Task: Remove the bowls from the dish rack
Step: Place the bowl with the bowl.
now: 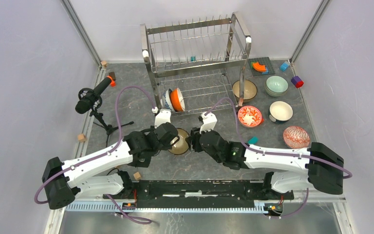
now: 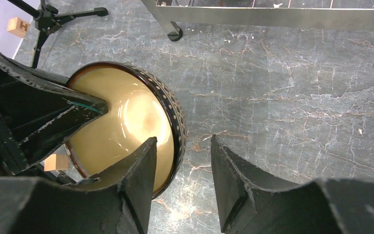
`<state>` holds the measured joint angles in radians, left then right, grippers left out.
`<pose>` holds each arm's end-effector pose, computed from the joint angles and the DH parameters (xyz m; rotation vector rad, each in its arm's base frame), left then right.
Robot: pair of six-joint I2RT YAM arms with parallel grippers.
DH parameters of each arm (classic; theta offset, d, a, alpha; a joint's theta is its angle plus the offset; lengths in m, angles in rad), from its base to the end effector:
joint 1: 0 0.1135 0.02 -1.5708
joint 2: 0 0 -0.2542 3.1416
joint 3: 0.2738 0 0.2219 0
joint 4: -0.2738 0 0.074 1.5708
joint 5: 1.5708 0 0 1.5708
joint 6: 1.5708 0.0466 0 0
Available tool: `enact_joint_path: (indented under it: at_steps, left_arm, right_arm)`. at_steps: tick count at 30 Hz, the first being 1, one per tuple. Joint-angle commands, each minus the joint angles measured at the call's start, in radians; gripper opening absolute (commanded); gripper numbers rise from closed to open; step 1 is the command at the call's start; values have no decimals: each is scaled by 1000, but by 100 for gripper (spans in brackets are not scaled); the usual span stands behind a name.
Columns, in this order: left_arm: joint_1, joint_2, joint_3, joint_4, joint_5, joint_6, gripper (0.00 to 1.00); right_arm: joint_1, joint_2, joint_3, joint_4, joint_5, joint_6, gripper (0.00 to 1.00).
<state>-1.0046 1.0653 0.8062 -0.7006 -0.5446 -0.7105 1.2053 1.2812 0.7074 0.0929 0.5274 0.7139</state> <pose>0.1191 -0.1424 0.2459 0.1391 2.3466 -0.1308 0.1151 0.2351 0.2387 -0.1709 2.0432 0.6910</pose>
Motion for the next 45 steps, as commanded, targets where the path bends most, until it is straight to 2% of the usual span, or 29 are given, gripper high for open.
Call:
enact_joint_path:
  at_steps: [1, 16, 20, 24, 27, 28, 33, 36, 40, 45]
  left_arm:
    - [3, -31, 37, 75, -23, -36, 2]
    - [3, -33, 33, 94, 22, -26, 2]
    - [2, -40, 28, 106, 32, -23, 2]
    - [2, -50, 20, 120, 38, -15, 2]
    - [2, -58, 12, 135, 41, 10, 2]
    - [2, -64, 7, 142, 35, 21, 8]
    - [2, -97, -5, 181, 57, 104, 66]
    - [2, -123, -7, 203, 114, 177, 98]
    - [2, -166, -16, 221, 158, 246, 100]
    - [3, -228, -36, 249, 163, 273, 100]
  right_arm:
    - [-14, 21, 27, 26, -41, 13, 49]
    - [-25, 82, 37, 52, -91, 29, 33]
    - [-29, 88, 37, 58, -103, 27, 22]
    - [-32, 80, 33, 55, -102, 16, 0]
    - [-33, 67, 31, 35, -91, 1, 0]
    - [-33, 58, 28, 27, -86, -3, 0]
    - [-33, 5, 24, -25, -82, -54, 0]
    - [-32, -36, 31, -85, -67, -103, 0]
    - [-33, -135, 1, -217, -3, -157, 0]
    - [-45, -322, 2, -485, 213, -231, 0]
